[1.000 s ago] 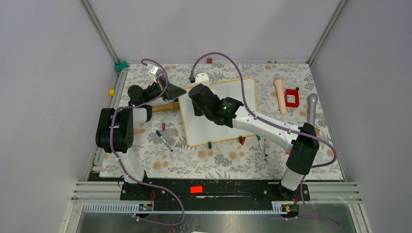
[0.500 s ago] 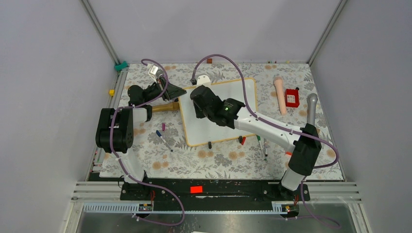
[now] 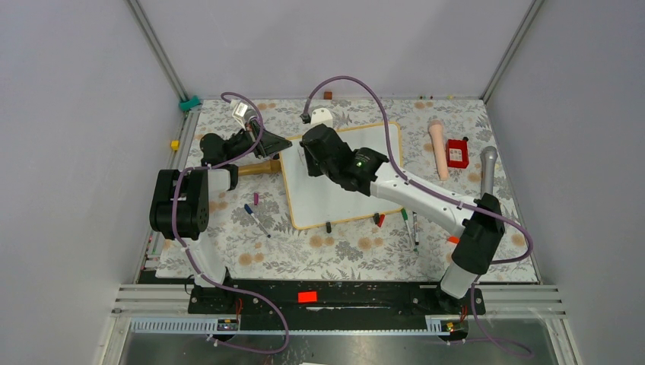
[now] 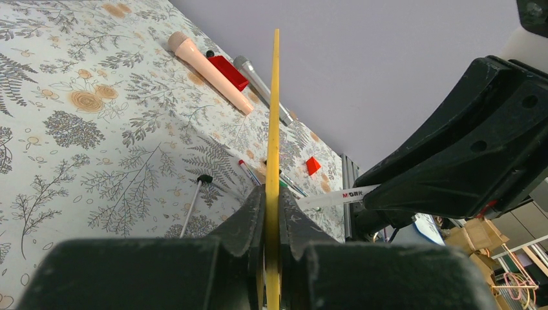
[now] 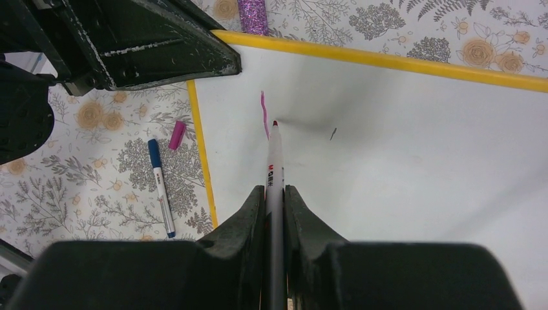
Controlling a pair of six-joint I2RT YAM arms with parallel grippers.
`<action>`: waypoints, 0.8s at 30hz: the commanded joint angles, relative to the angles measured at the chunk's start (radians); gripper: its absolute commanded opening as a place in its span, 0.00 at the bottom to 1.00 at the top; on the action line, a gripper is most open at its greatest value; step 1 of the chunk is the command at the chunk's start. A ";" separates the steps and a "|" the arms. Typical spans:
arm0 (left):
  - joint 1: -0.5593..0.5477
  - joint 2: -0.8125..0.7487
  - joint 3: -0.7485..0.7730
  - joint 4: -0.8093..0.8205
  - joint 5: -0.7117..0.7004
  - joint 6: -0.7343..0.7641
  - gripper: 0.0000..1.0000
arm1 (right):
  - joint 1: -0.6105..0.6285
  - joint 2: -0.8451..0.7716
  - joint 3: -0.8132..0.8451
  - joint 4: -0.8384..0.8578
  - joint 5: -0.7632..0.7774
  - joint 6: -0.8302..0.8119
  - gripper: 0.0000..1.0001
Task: Write a sentence on the whiteboard
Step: Write a sentence with the whiteboard marker.
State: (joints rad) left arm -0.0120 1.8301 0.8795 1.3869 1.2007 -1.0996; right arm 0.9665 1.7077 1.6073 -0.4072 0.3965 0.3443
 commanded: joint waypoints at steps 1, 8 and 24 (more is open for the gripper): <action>-0.014 -0.029 0.014 0.080 0.043 0.015 0.00 | -0.005 -0.003 0.053 0.023 -0.033 -0.011 0.00; -0.014 -0.029 0.018 0.079 0.043 0.012 0.00 | -0.006 0.012 0.061 0.018 -0.036 -0.009 0.00; -0.014 -0.029 0.019 0.080 0.046 0.015 0.00 | -0.006 0.053 0.086 -0.048 0.085 0.030 0.00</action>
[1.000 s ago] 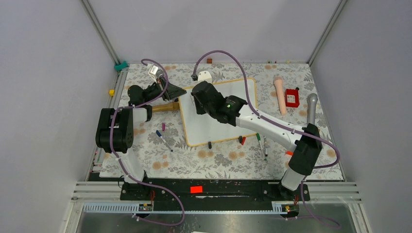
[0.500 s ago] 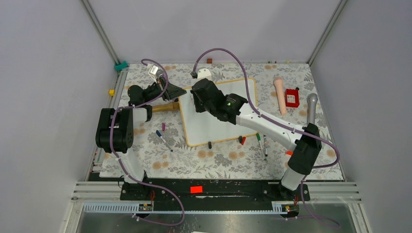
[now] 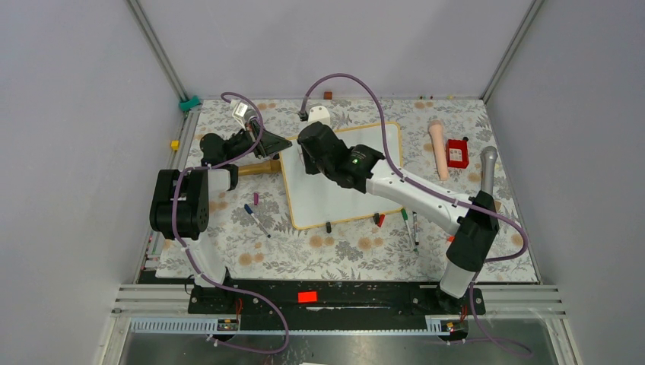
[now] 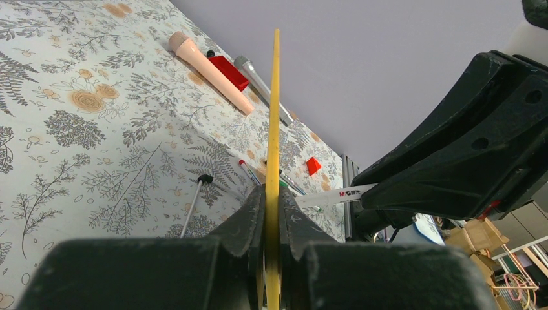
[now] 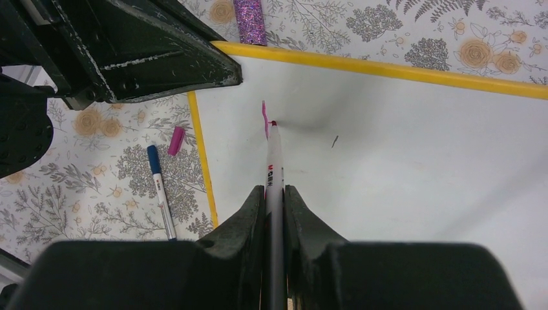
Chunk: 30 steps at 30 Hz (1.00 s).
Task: Write a sentence on the whiteboard
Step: Write a sentence with the whiteboard marker.
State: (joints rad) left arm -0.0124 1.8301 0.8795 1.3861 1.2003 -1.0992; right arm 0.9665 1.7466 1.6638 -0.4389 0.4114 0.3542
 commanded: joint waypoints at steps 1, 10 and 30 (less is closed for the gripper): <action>-0.014 -0.028 0.019 0.079 0.046 0.015 0.00 | -0.006 0.014 0.031 -0.024 0.089 0.021 0.00; -0.014 -0.028 0.018 0.080 0.045 0.016 0.00 | -0.008 -0.009 0.014 -0.061 0.236 0.020 0.00; -0.014 -0.032 0.018 0.080 0.045 0.018 0.00 | -0.047 -0.114 -0.056 0.126 -0.023 -0.021 0.00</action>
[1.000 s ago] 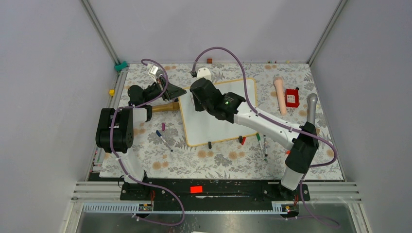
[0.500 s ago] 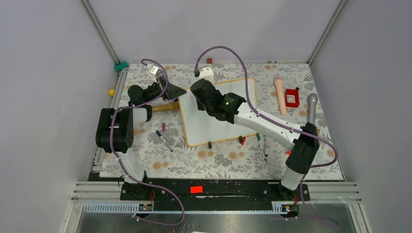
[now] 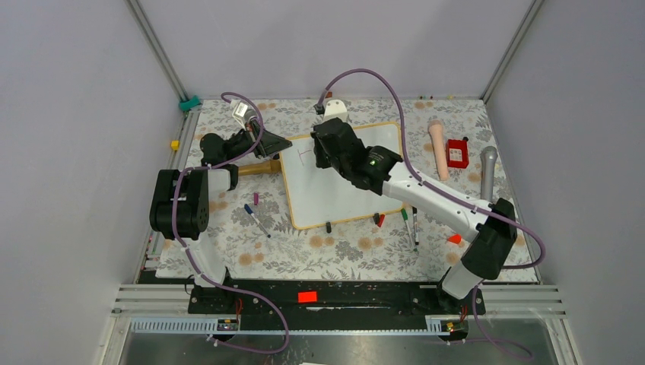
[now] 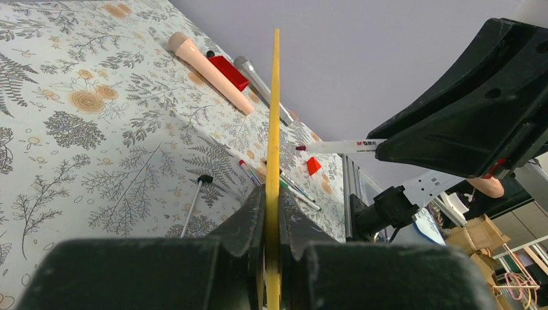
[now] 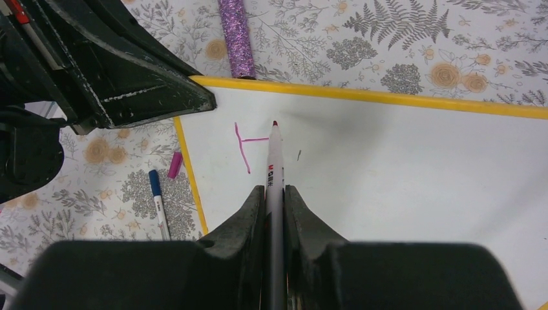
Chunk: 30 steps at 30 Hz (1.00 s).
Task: Write a sentence on the whiteboard
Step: Write a sentence with the whiteboard marker.
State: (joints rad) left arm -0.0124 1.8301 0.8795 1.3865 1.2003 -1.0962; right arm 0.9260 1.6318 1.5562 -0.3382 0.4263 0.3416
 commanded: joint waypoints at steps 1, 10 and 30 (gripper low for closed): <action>-0.014 -0.033 0.017 0.080 0.046 0.015 0.00 | -0.007 0.013 0.067 0.012 -0.039 -0.008 0.00; -0.014 -0.036 0.016 0.079 0.042 0.019 0.00 | -0.010 0.054 0.091 -0.014 -0.020 -0.008 0.00; -0.014 -0.034 0.018 0.080 0.046 0.021 0.00 | -0.013 0.060 0.039 -0.050 0.030 0.003 0.00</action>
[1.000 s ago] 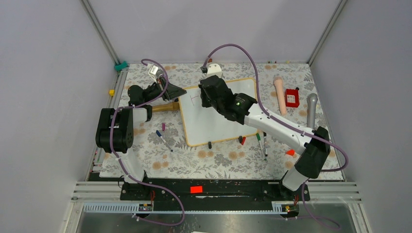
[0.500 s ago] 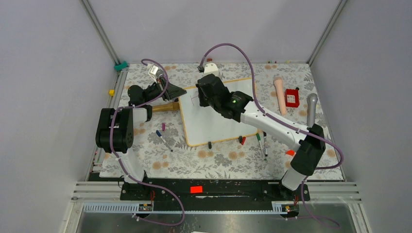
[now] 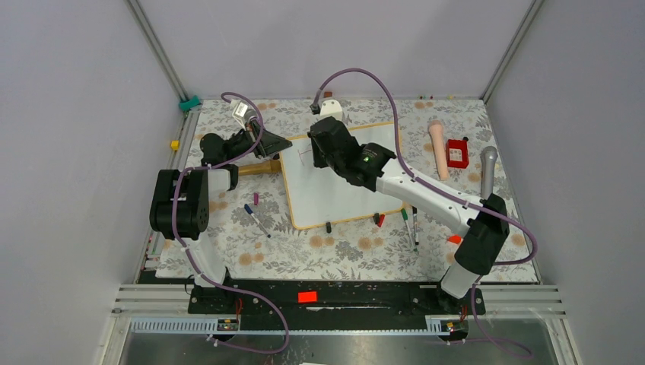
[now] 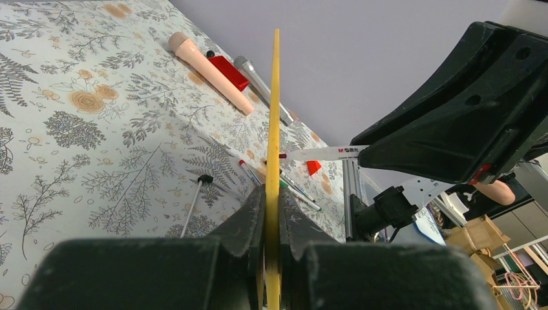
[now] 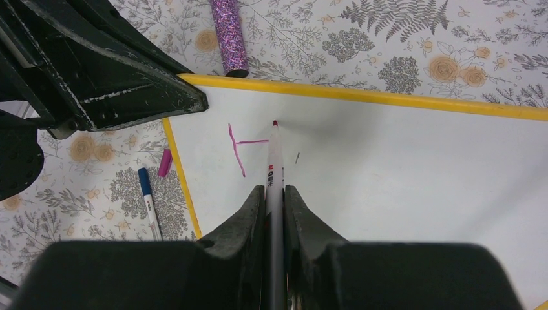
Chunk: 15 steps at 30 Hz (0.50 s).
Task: Write a sentence on the whiteboard
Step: Write a sentence with the whiteboard marker.
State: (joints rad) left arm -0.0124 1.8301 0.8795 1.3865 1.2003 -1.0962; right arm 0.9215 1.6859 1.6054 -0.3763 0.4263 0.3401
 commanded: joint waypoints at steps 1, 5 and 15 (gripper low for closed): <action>-0.014 -0.034 0.019 0.080 0.046 0.021 0.00 | -0.009 0.004 -0.016 -0.012 0.031 0.005 0.00; -0.014 -0.036 0.018 0.080 0.046 0.022 0.00 | -0.010 -0.006 -0.037 -0.019 0.027 0.010 0.00; -0.014 -0.038 0.019 0.080 0.046 0.021 0.00 | -0.009 -0.056 -0.127 -0.028 -0.017 0.054 0.00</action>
State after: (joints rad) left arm -0.0124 1.8301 0.8795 1.3815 1.1980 -1.0916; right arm 0.9222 1.6562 1.5257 -0.3756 0.4103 0.3660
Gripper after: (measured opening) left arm 0.059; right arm 0.175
